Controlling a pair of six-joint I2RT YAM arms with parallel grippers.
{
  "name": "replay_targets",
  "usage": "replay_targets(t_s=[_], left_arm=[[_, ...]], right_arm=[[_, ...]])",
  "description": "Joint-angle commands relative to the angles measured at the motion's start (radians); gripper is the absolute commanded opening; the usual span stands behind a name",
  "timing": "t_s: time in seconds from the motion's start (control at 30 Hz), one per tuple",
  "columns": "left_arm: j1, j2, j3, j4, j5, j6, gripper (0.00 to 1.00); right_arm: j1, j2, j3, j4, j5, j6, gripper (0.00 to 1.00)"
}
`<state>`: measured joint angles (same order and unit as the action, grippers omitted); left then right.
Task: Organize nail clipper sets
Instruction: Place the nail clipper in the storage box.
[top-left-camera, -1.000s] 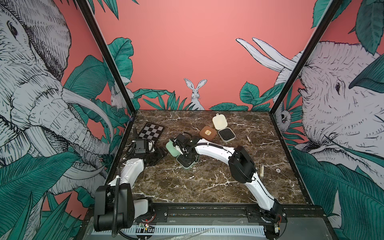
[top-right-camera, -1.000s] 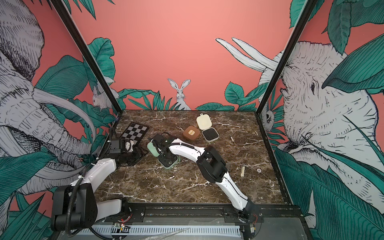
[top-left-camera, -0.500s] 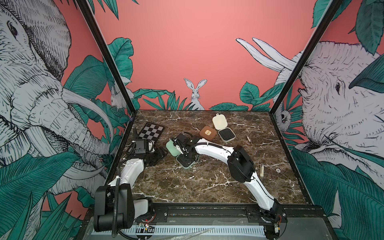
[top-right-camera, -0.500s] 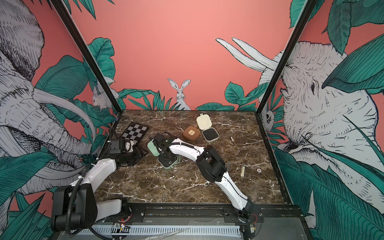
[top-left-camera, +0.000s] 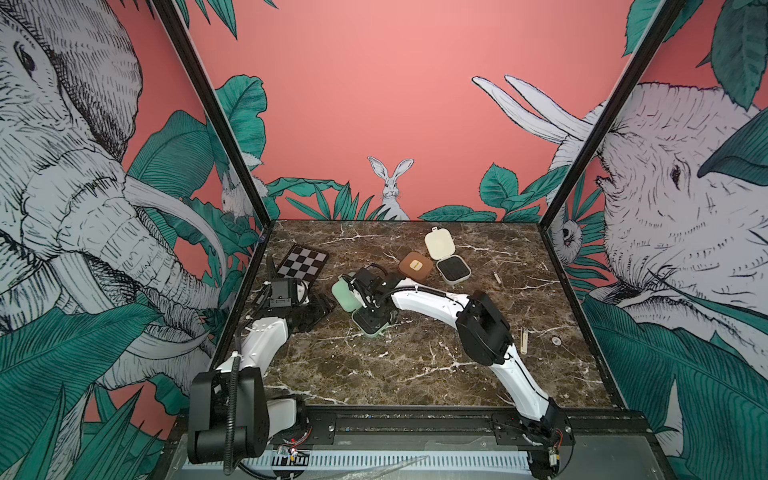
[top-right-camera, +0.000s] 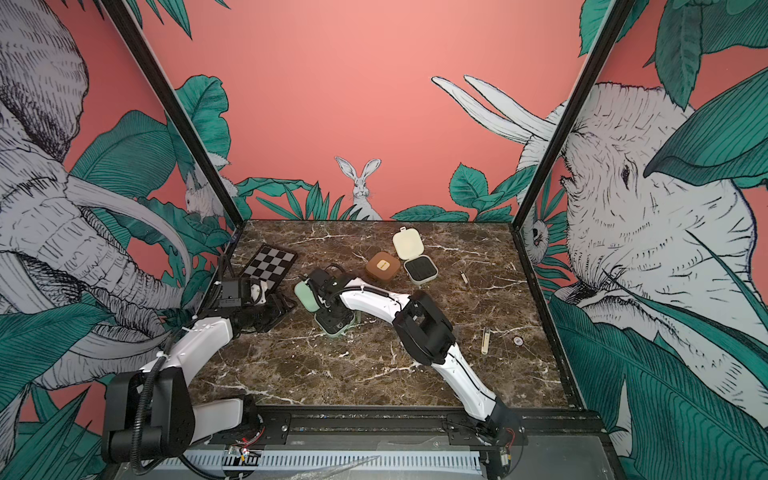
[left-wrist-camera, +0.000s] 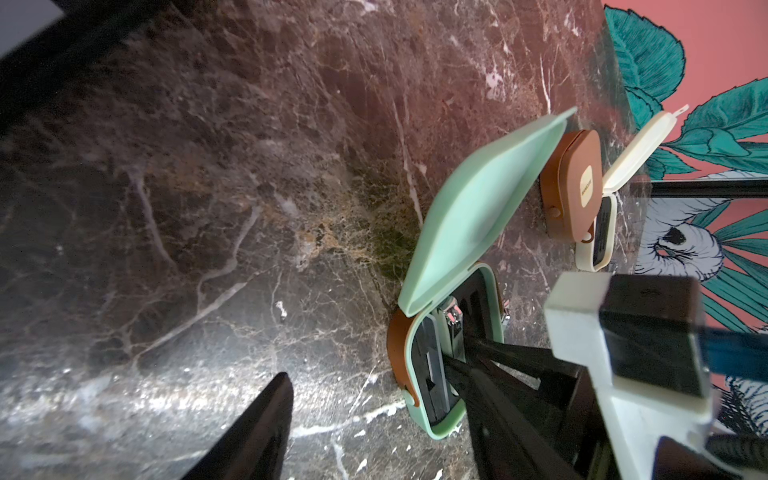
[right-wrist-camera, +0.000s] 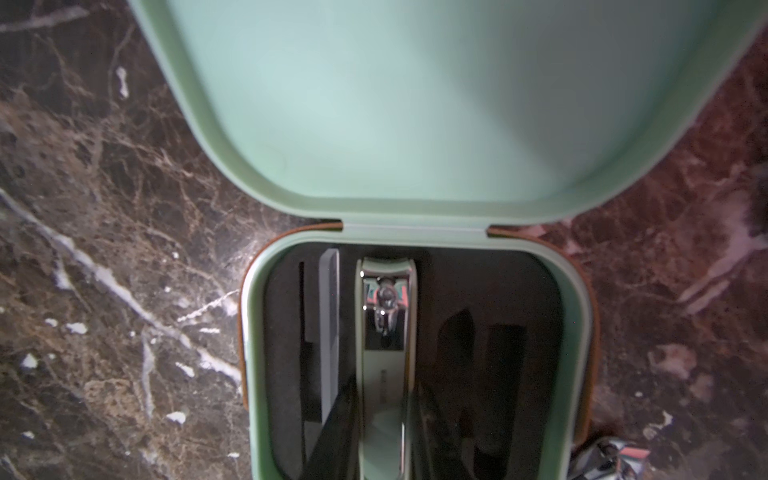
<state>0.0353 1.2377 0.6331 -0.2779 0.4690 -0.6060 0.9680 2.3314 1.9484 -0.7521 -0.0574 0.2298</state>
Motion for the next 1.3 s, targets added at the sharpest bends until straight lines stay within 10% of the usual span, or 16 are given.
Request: replay_targets(t_s=[0.0,1.03,1.27], left_arm=[[-0.001,-0.029,-0.011,-0.005,0.002,0.003,0.68],[0.0,-0.025,-0.026,0.008,0.003,0.003,0.68],[-0.001,-0.023,-0.022,0.01,0.003,0.0,0.68]], right_arm=[[-0.003,-0.026,-0.023,-0.018,0.041,0.025,0.03],[0.011,0.083,0.023,-0.064,0.018,0.071,0.01],[0.008,0.031,0.011,-0.059,0.034,0.074,0.18]])
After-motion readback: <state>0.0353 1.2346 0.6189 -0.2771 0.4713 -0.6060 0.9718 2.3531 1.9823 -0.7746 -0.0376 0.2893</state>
